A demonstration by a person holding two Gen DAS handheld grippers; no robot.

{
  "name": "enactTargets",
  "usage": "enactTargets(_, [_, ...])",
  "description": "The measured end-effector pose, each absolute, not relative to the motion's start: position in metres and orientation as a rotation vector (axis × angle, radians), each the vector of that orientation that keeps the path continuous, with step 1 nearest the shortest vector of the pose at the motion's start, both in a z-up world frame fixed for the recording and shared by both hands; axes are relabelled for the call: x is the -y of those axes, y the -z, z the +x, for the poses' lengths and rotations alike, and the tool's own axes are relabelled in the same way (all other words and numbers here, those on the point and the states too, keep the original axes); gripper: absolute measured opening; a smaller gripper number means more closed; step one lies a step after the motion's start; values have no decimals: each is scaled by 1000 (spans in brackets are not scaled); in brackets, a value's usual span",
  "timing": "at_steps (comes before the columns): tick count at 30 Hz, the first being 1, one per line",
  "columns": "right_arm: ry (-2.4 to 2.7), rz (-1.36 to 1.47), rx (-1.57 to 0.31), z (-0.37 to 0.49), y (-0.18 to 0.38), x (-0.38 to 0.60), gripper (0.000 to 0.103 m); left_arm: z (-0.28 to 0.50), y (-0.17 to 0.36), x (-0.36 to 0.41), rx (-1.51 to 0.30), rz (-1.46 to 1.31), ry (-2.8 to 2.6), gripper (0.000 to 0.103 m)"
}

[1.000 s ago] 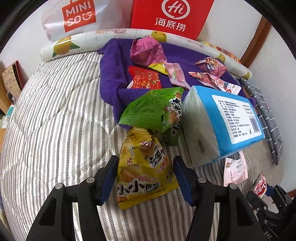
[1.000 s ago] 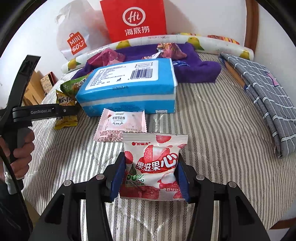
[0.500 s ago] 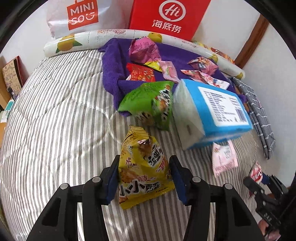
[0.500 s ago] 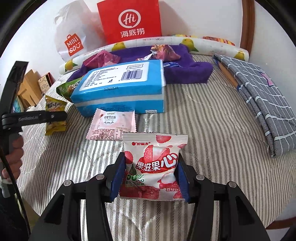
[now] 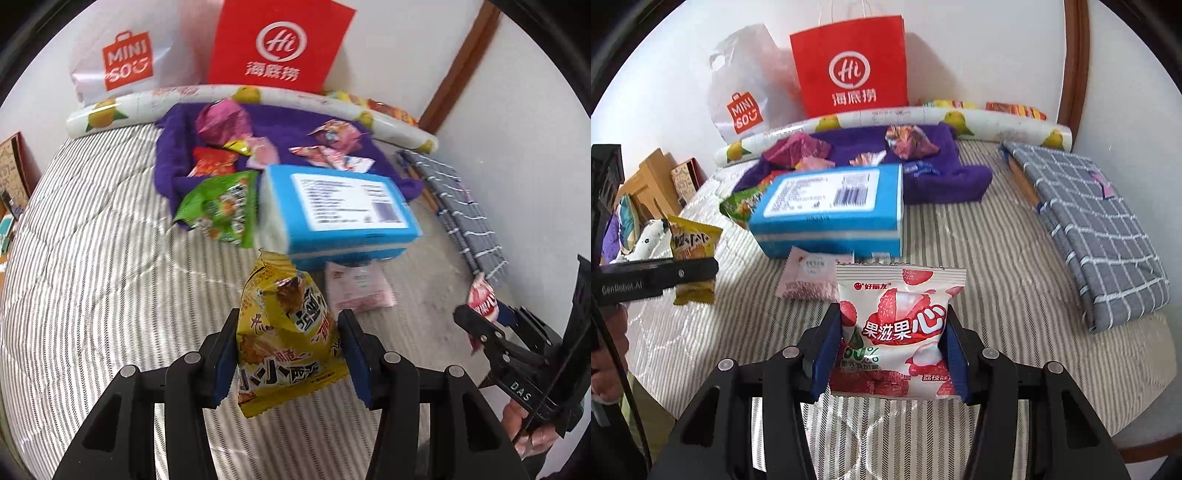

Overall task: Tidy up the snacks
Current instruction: 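Lift and carry both bags over the purple towel with both grippers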

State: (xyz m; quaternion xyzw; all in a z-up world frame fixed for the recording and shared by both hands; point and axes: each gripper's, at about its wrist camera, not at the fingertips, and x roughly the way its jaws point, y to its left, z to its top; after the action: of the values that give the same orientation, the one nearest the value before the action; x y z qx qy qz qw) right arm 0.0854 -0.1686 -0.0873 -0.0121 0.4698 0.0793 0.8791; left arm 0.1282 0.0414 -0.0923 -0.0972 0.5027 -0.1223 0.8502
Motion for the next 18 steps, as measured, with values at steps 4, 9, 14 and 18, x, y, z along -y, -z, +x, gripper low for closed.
enactTargets(4, [-170,-31,-950,90,71,167,51,129,76,-31,-1033,-191,278,49])
enactTargets(9, [-186,-16,-918,100,50,165,51,133,52,-20,-988,-173,295,49])
enactTargets(14, [-199,-23,-880,114,30,162,51,139,34,-15,-955,-159,302,49])
enactTargets(18, [-227,-19,-867,127,20,159,51,148,24,-15,-938,-168,299,49])
